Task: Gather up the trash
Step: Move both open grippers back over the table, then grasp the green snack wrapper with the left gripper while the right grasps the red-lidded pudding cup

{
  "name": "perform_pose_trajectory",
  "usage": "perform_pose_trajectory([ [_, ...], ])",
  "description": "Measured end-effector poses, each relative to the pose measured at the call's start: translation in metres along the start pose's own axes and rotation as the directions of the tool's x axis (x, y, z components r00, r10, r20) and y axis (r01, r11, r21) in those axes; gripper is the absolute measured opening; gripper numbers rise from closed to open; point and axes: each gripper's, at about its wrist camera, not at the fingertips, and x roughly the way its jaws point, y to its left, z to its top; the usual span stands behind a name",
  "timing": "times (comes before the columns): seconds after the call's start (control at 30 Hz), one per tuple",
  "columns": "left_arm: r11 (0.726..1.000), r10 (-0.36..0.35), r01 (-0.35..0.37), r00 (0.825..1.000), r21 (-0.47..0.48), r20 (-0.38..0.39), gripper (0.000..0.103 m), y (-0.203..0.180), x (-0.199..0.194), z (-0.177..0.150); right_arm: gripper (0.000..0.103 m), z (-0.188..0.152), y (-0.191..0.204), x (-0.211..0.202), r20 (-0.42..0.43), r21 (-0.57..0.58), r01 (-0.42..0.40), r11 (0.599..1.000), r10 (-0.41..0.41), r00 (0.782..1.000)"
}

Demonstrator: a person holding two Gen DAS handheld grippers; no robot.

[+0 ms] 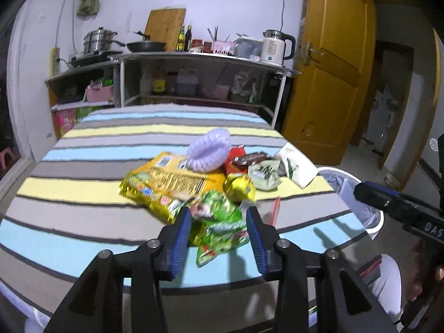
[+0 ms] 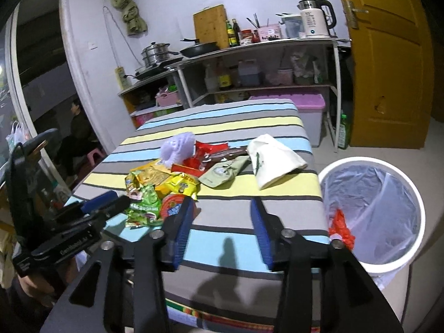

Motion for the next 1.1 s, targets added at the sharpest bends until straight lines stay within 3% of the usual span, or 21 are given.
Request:
perform_pose_trajectory([
  [0.37,1.0,-0.023,0.021,0.997,-0.016,-0.074,0.041,0.004,0.023,-0.015,0.047,-0.001,0.0,0.007,-0.02,-0.011,0.007,1.0,-0.007,1.0],
  [0.43,0.999,-0.029,0.028,0.996,-0.023,-0.083,0.036,0.005,0.026,-0.016,0.047,-0.001,0.001,0.009,-0.025,-0.013,0.005,1.0,-0.005,1.0],
  [0.5,0.999,-0.033,0.031,0.995,-0.024,-0.09,0.019,0.006,0.028,-0.016,0.047,-0.001,0.003,0.012,-0.03,-0.016,0.002,1.0,-0.002,1.0],
  [0.57,0.999,-0.035,0.032,0.995,-0.027,-0.094,0.012,0.008,0.029,-0.017,0.047,-0.001,0.004,0.015,-0.034,-0.021,-0.002,1.0,0.001,0.999],
  [0.8,0.998,-0.056,0.053,0.996,-0.047,-0.072,0.01,0.017,0.021,-0.014,0.047,0.001,0.015,0.024,-0.041,-0.047,-0.02,0.999,0.018,0.999],
  [1.1,0.996,-0.072,0.072,0.997,-0.046,0.01,0.01,0.023,-0.007,0.003,0.052,0.002,0.036,0.051,-0.083,-0.107,-0.073,0.992,0.065,0.994],
])
